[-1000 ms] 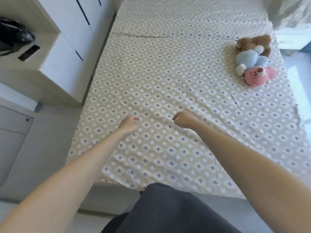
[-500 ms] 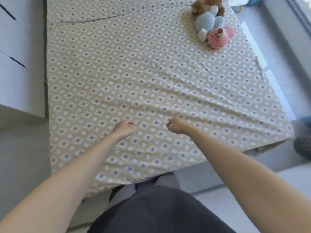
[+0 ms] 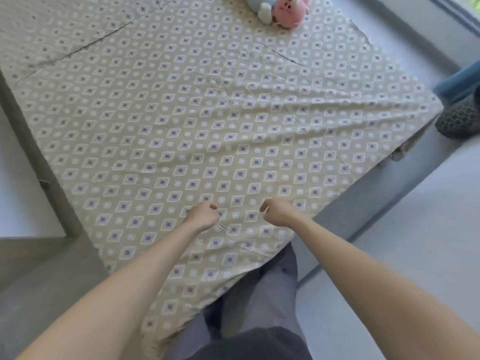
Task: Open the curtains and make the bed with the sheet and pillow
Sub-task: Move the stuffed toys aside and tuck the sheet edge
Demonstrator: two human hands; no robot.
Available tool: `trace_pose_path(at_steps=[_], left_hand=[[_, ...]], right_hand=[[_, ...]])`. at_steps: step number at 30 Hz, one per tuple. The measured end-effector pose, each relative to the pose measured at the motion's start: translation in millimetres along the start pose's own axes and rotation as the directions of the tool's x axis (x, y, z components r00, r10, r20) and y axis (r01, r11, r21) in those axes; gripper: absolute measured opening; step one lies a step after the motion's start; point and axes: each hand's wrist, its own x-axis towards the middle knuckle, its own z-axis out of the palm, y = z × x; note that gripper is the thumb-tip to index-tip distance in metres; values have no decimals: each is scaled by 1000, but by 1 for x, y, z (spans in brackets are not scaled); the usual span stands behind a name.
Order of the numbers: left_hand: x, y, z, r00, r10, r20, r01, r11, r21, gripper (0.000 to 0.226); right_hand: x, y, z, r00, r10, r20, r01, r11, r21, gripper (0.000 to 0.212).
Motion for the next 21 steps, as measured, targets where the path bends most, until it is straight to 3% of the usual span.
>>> trace_pose_path(at_steps=[3, 6, 12, 16, 21], left_hand=[[-1, -26, 17, 998, 38, 55, -42, 997, 68, 37], [2, -41, 37, 992, 83, 91, -94, 987, 130, 20], [24, -57, 92, 976, 111, 189, -159, 952, 261, 13], [40, -74, 128, 973, 76, 218, -148, 931, 335, 46], [58, -102, 163, 959, 134, 250, -239, 855, 460, 58]], right_hand=[[-1, 0, 56, 999, 18, 27, -20, 996, 86, 43], [2, 4, 93, 999, 39, 38, -46, 982, 184, 44], [24, 32, 146, 997, 68, -21, -64, 987, 144, 48], [37, 45, 173, 997, 59, -59, -56, 998, 39, 51], [61, 47, 210, 992, -22, -125, 3, 989, -147, 50]])
